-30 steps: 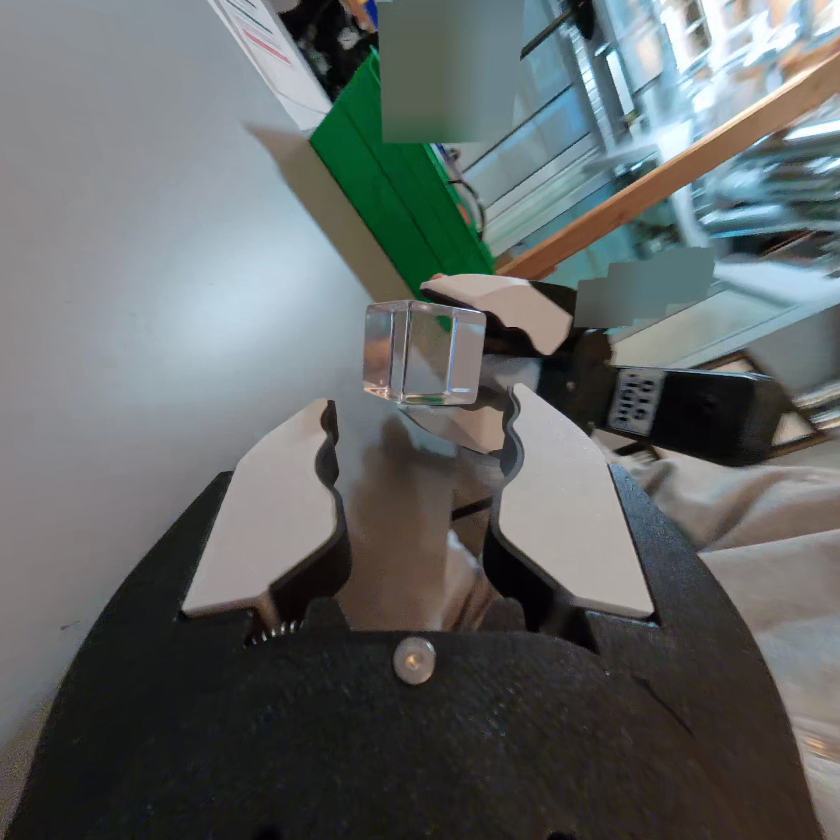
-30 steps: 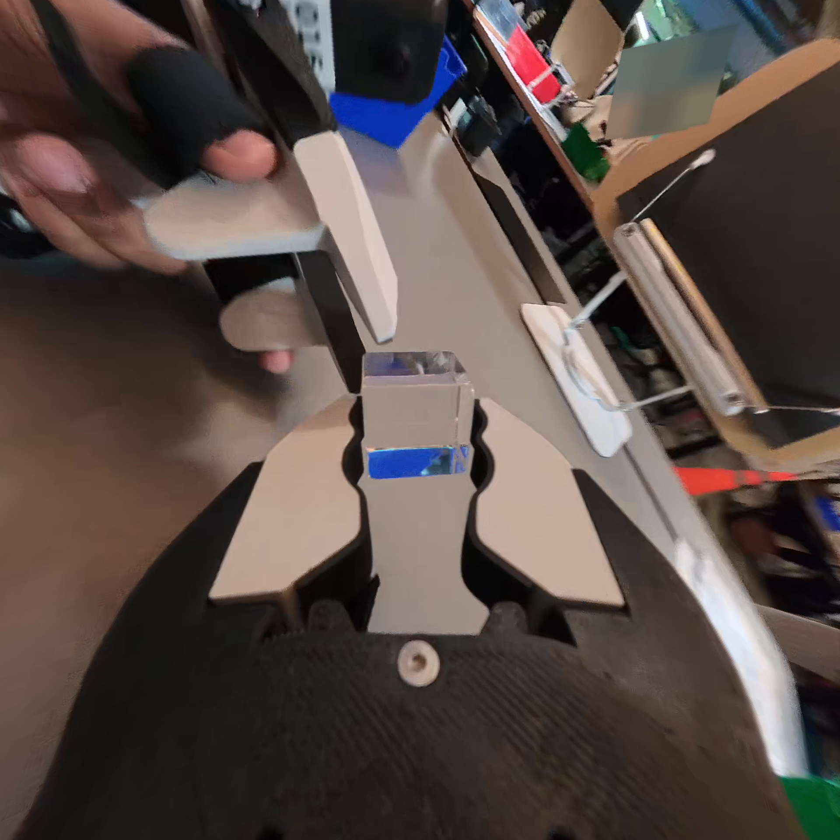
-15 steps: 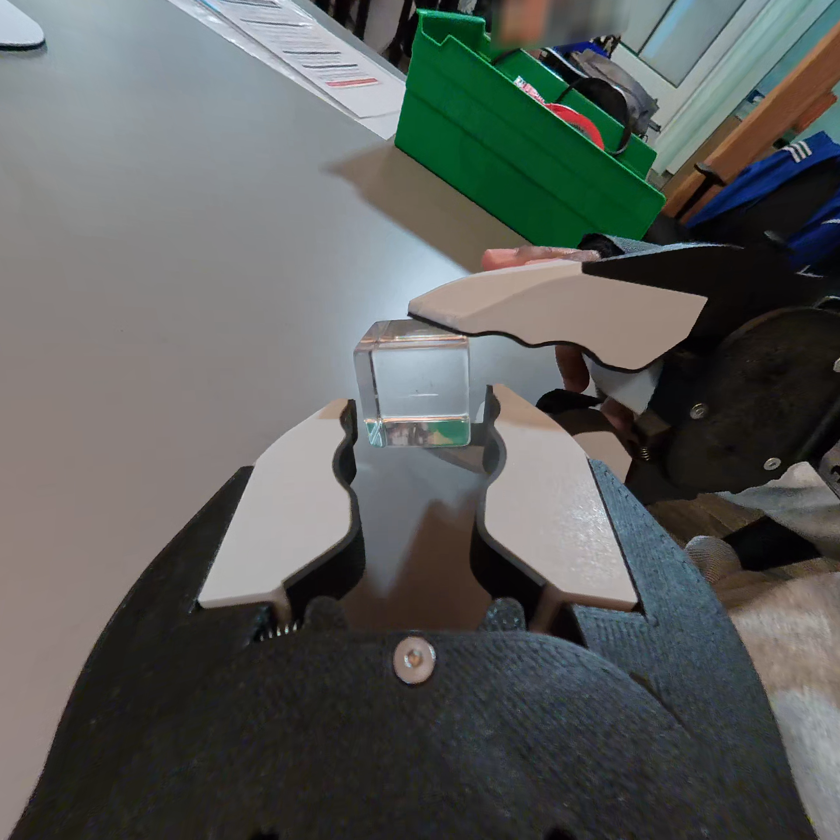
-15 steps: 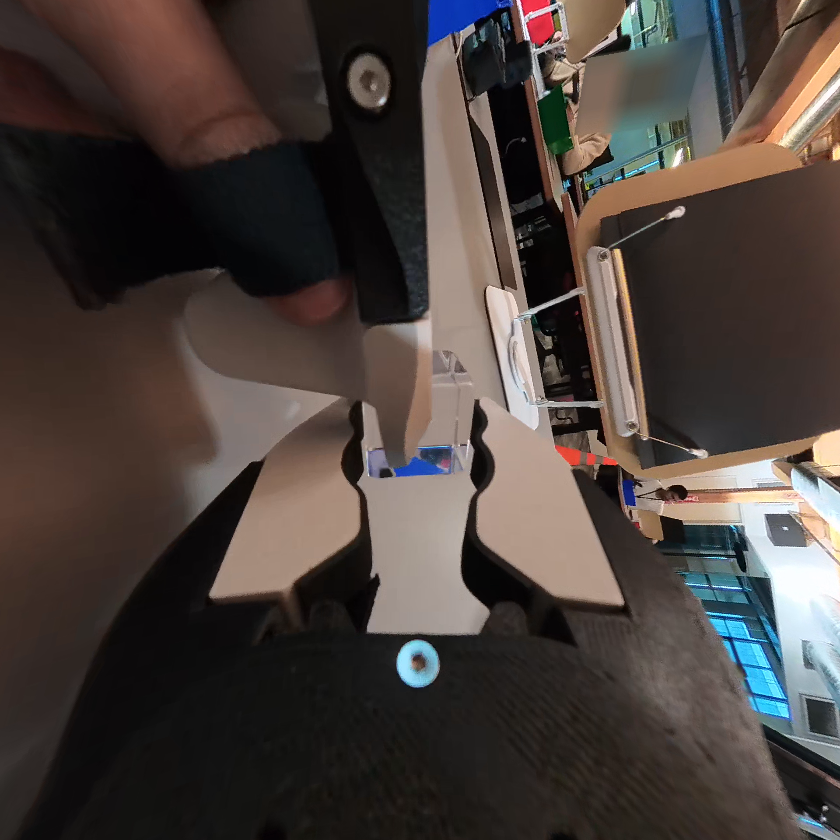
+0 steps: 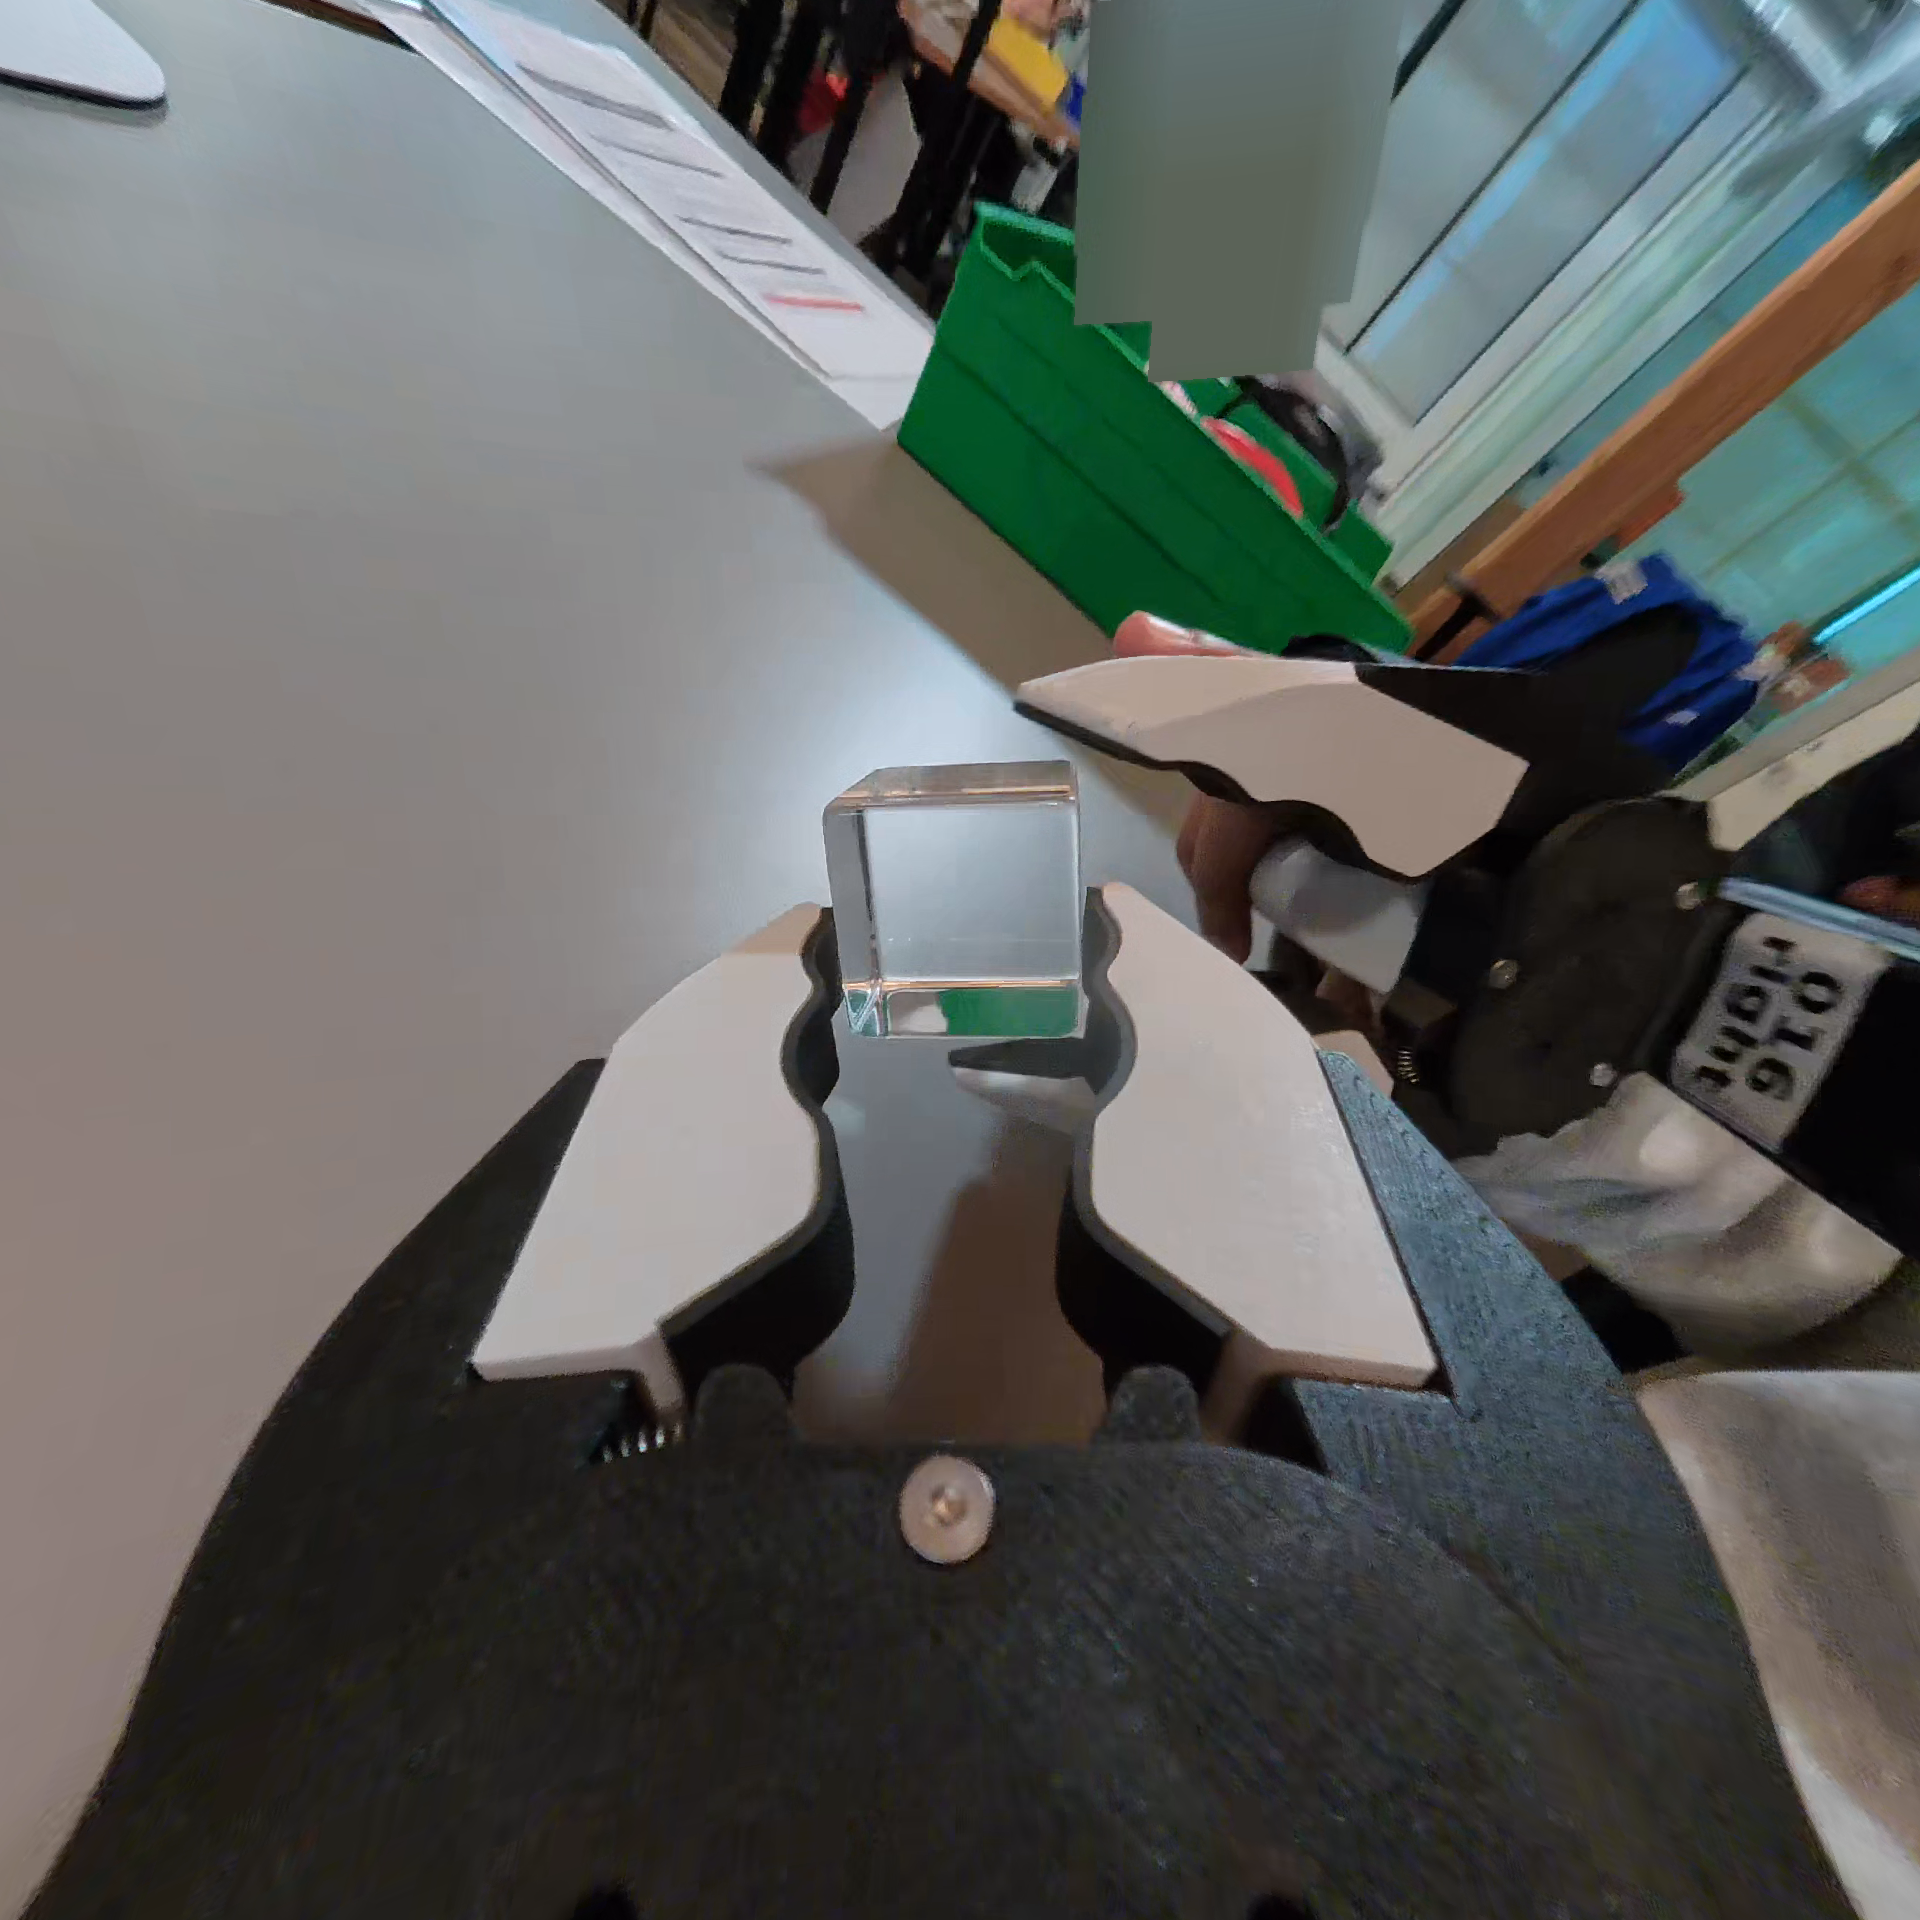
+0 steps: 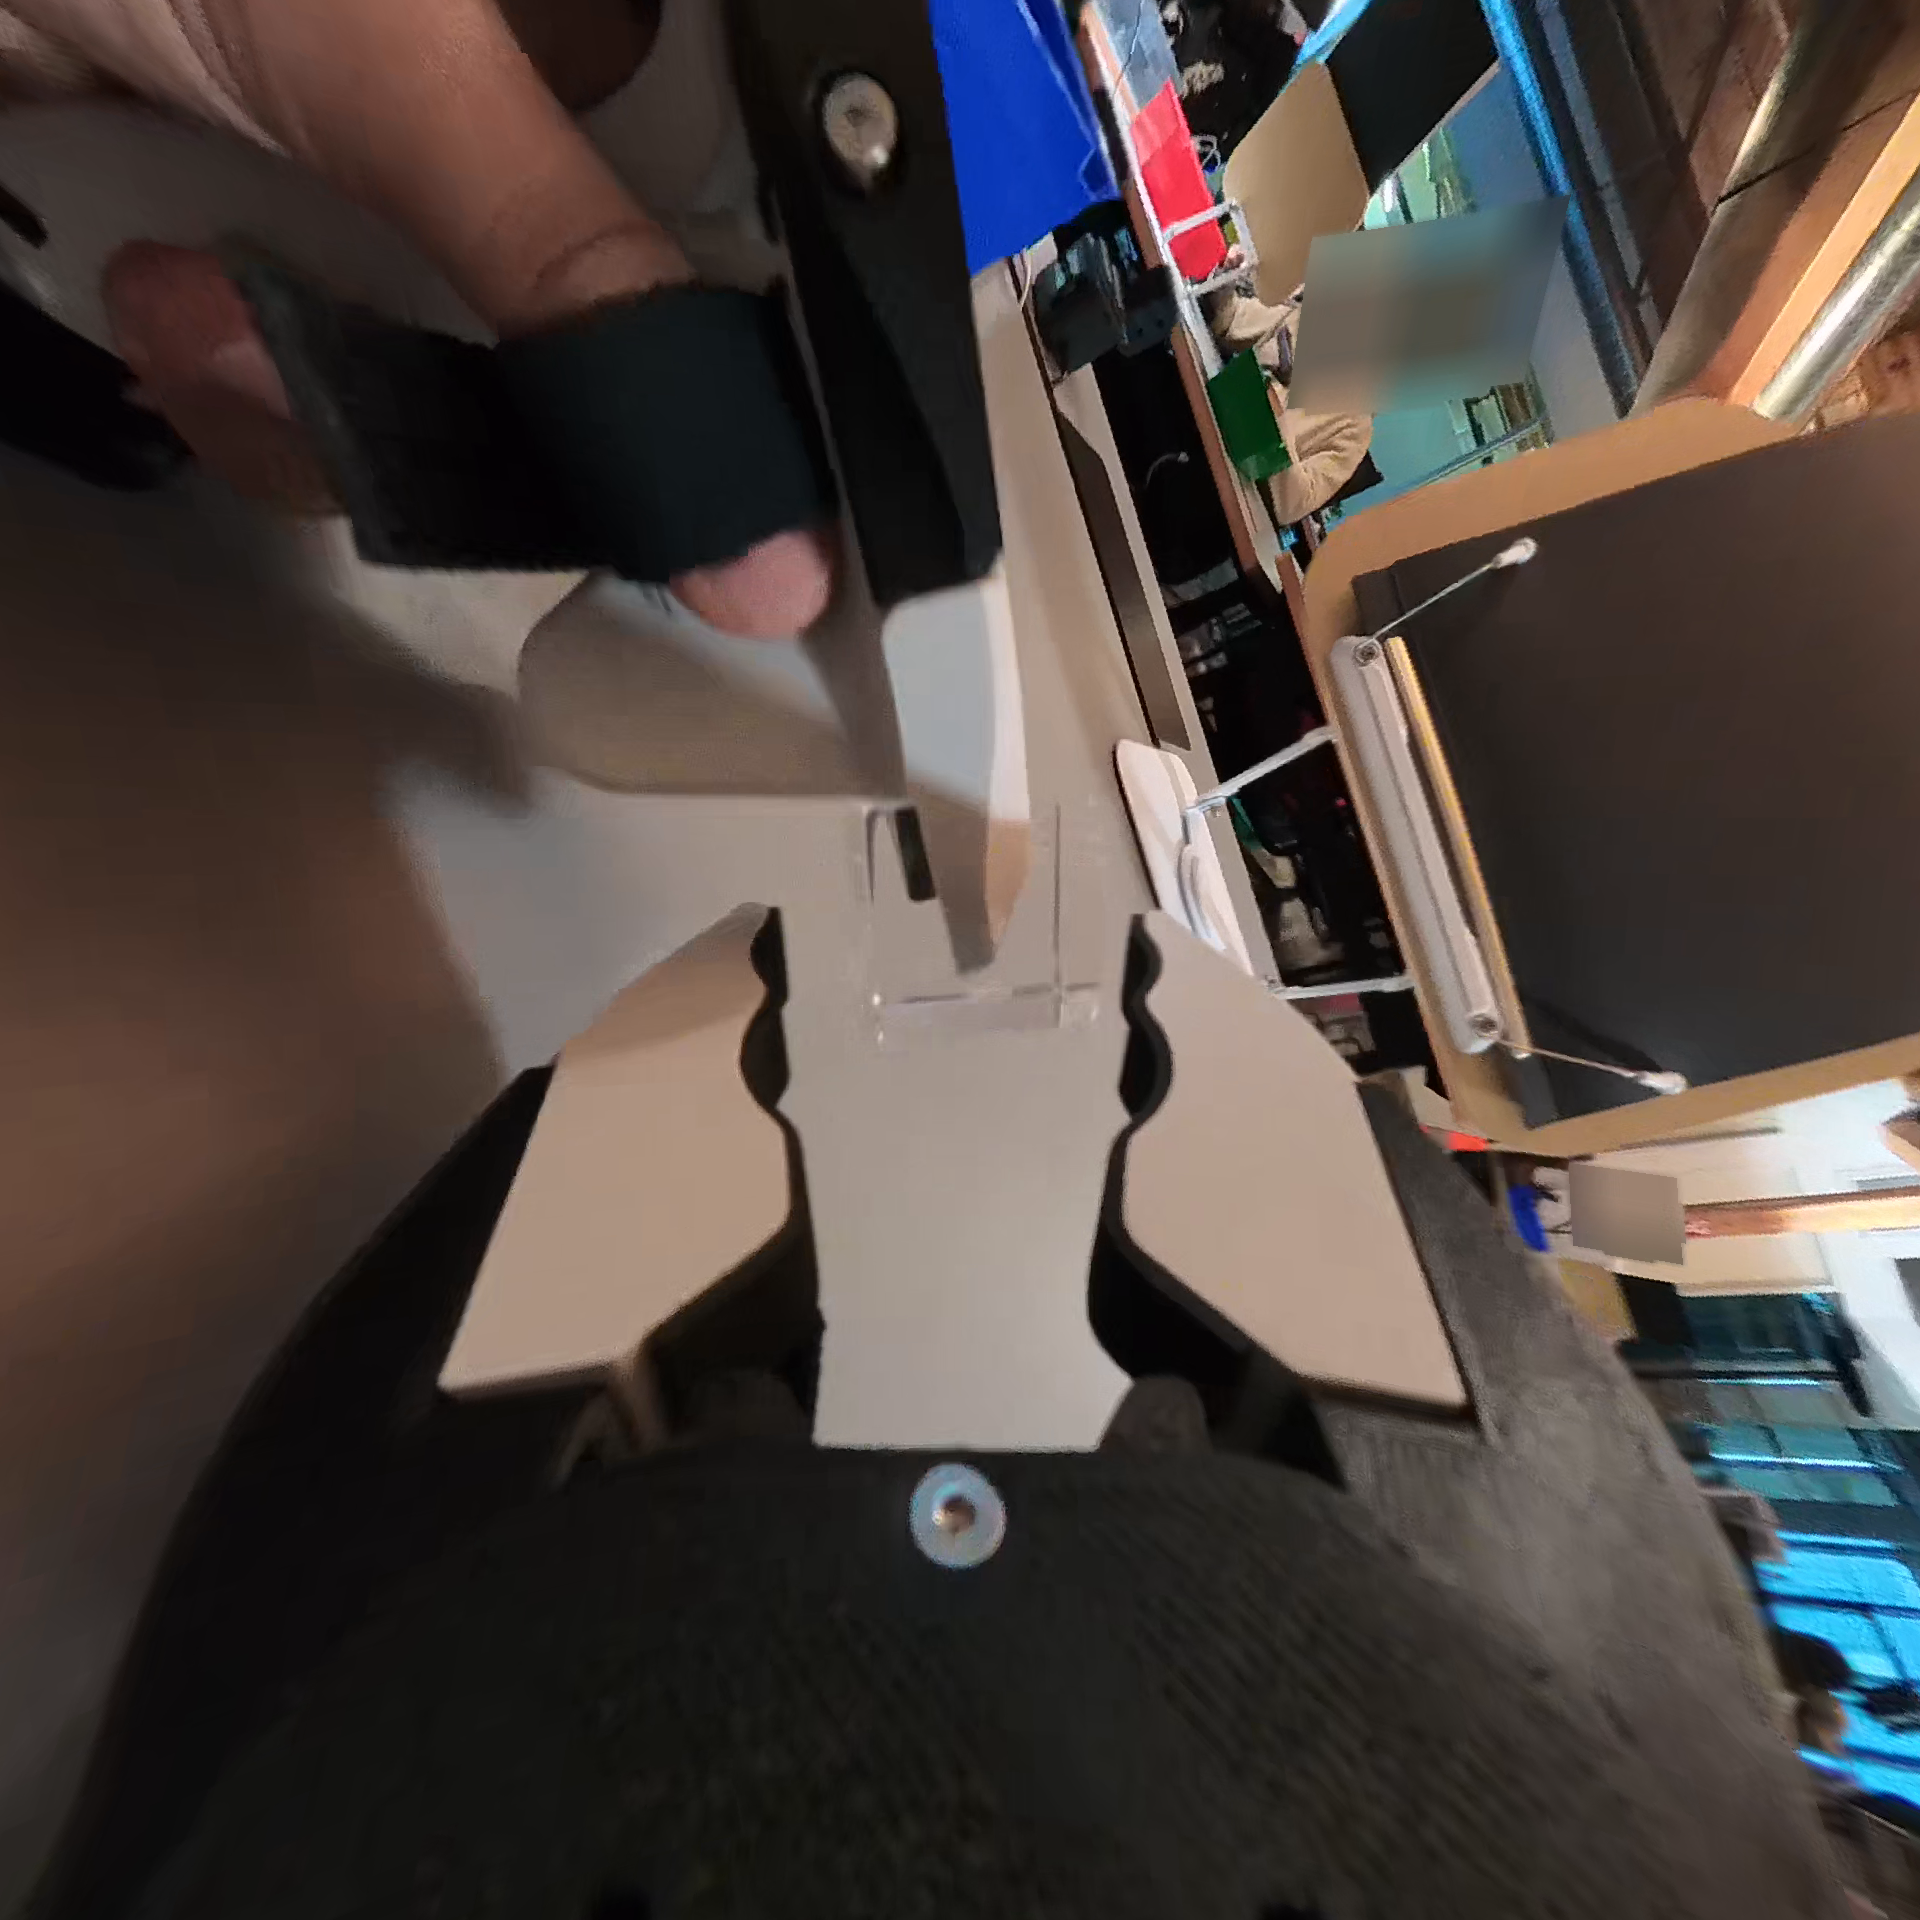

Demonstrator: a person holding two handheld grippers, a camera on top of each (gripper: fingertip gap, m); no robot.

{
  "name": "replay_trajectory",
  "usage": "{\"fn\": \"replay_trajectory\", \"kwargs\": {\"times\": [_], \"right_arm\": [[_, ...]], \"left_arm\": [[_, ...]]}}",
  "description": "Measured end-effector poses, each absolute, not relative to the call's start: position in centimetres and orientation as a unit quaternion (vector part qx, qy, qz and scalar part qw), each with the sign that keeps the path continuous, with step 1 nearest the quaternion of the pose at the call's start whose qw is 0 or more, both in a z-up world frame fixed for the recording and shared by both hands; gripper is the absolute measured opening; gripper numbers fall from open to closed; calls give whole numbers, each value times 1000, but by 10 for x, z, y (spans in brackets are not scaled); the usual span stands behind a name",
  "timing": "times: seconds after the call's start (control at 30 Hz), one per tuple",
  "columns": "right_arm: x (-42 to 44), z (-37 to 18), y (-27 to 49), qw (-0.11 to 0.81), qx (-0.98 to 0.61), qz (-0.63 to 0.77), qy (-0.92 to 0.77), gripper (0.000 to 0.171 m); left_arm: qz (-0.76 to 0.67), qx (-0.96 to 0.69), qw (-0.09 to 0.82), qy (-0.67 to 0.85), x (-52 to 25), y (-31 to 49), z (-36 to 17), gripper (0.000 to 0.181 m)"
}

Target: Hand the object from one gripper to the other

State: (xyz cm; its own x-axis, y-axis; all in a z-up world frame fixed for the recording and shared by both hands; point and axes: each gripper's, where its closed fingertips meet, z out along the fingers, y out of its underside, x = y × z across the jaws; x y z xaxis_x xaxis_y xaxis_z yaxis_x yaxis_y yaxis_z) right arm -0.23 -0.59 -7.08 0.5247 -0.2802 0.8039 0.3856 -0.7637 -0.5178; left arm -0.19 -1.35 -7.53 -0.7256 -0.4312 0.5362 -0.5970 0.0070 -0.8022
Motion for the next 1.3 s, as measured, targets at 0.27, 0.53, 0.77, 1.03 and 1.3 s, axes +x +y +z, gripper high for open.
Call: {"fn": "replay_trajectory", "kwargs": {"times": [0.27, 0.53, 0.77, 1.03, 1.3], "right_arm": [[14, -48, -30, 519, -768, -359, 108, 69], [8, -28, -33, 693, -664, 9, 280, 60], [-8, -27, -18, 713, -591, 226, 302, 63], [-14, -26, -12, 710, -602, 221, 291, 43], [-12, -24, -10, 710, -608, 198, 295, 42]], "left_arm": [[667, 362, 158, -632, 2, -5, -54, 44], [703, 329, 187, -602, -5, -7, -38, 44], [695, 301, 176, -628, -14, -16, -40, 44], [692, 278, 183, -641, -24, -24, -40, 44], [703, 282, 195, -624, -24, -24, -37, 44]]}}
